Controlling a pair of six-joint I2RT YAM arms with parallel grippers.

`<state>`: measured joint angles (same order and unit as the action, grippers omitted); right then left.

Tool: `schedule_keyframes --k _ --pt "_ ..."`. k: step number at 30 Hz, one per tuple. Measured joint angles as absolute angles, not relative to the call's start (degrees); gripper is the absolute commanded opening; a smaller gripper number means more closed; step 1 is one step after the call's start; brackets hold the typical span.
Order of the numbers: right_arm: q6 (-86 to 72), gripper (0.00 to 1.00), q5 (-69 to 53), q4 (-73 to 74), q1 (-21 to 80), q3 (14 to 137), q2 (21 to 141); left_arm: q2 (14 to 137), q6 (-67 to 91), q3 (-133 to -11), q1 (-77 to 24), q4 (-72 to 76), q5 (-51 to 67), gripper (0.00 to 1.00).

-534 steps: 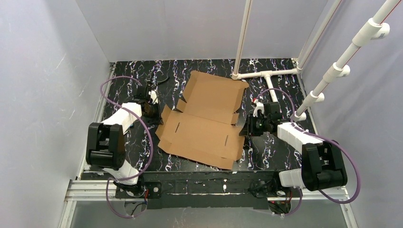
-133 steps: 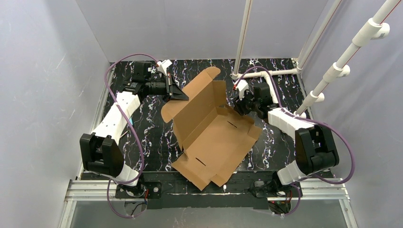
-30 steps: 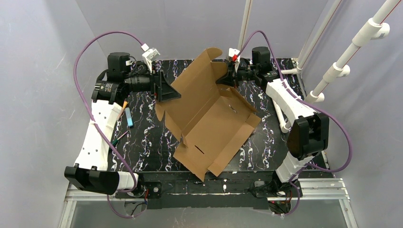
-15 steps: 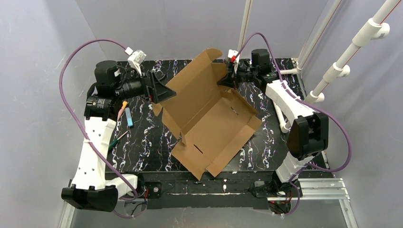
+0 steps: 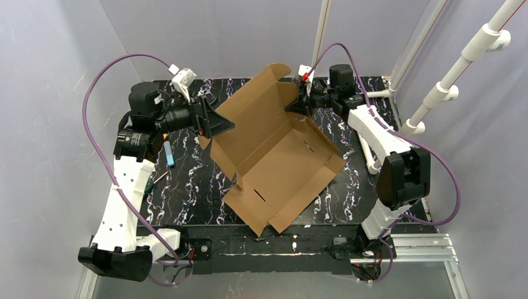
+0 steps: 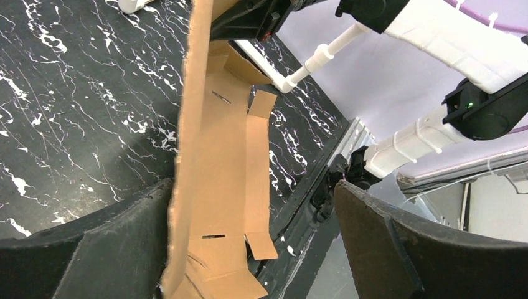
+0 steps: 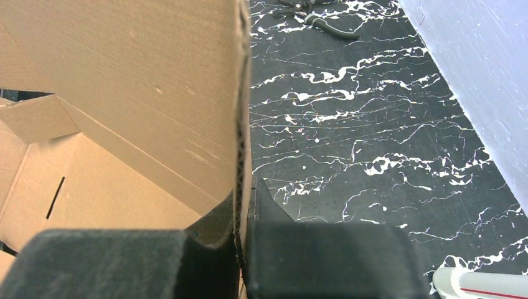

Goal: Fold the paper box

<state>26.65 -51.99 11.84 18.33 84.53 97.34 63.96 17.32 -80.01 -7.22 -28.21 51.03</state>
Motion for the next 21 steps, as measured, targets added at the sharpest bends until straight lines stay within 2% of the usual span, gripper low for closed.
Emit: schedule_keyframes --k 3,7,9,10,13,17,21 --pt "26.48 0.01 -51.75 11.86 18.33 84.53 97.34 64.10 15.68 -80.49 -9.76 -29.69 48.62 0.73" --pt "26.26 0.01 -51.57 11.86 18.33 84.53 97.34 64.82 12.43 -81.60 -11.44 -32.49 45.41 0.65" --pt "26.22 0.01 -51.55 11.88 18.33 84.53 97.34 65.21 11.11 -81.71 -11.44 -33.78 44.07 0.59" --pt "26.17 0.01 -51.55 11.88 18.33 84.53 97.34 65.41 10.76 -81.71 -11.44 -34.22 43.79 0.50" --pt "26.09 0.01 -51.55 11.86 18.33 84.53 97.34 66.30 9.91 -81.71 -11.44 -35.05 43.57 0.34" --pt "25.89 0.01 -51.72 11.86 18.31 84.53 97.34 67.46 9.41 -81.93 -11.44 -35.18 43.81 0.00" --pt "25.87 0.01 -51.22 11.92 18.11 84.53 97.34 68.95 8.40 -82.74 -11.44 -35.97 44.53 0.00"
